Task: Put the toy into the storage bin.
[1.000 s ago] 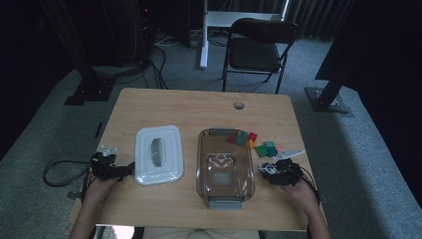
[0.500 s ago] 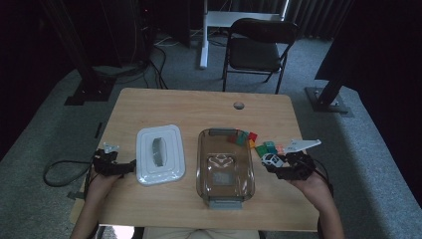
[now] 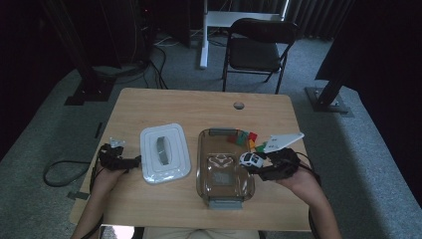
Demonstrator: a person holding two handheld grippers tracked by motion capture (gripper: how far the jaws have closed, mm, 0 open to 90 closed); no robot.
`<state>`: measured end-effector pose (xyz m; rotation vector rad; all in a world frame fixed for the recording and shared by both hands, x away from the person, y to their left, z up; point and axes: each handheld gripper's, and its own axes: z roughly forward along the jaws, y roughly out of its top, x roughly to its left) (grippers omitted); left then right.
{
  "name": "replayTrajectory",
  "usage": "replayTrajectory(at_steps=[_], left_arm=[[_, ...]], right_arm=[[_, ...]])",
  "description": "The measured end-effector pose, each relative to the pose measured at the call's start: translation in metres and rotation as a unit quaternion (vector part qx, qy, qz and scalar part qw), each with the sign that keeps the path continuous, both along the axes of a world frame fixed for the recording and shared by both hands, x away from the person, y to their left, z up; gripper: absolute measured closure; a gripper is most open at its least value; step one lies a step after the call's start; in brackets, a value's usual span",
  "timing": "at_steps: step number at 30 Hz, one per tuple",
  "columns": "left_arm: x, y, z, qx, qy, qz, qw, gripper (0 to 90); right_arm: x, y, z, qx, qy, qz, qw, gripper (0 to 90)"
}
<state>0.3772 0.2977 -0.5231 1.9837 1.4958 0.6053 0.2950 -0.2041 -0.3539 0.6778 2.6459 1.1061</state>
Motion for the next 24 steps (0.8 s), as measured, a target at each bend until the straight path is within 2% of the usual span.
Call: replayTrajectory(at_steps=[5,6,10,11,16,19,24], left_arm=[[0.003,-0.006,0.000,0.000,0.000,-0.008,1.0000,0.7],[0.006,-0.010,0.000,0.001,0.000,-0.012,0.9999,0.7],[0.006,-0.015,0.000,0.003,-0.004,-0.016,0.9999,3.2],[0.002,-0.014,0.001,-0.006,-0.007,-0.014,0.9999,3.8],[-0.010,-0.006,0.003,-0.004,-0.007,-0.014,0.9999,3.8],[-0.017,0.001,0.005,-0.012,-0.009,-0.011,0.9998,2.7],[-0.030,0.008,0.005,-0.001,-0.008,-0.007,0.9999,2.7]], right_arm=[[0.001,0.022,-0.007,-0.008,0.014,0.031,0.9994,48.3],[0.002,0.032,-0.011,-0.018,0.019,0.052,0.9983,48.3],[0.003,0.047,-0.019,-0.033,0.033,0.076,0.9960,48.3],[0.004,0.050,-0.020,-0.035,0.037,0.081,0.9954,48.3],[0.005,0.058,-0.026,-0.056,0.048,0.099,0.9924,48.3],[0.004,0.062,-0.029,-0.067,0.049,0.105,0.9910,48.3],[0.007,0.066,-0.036,-0.088,0.051,0.101,0.9897,48.3]])
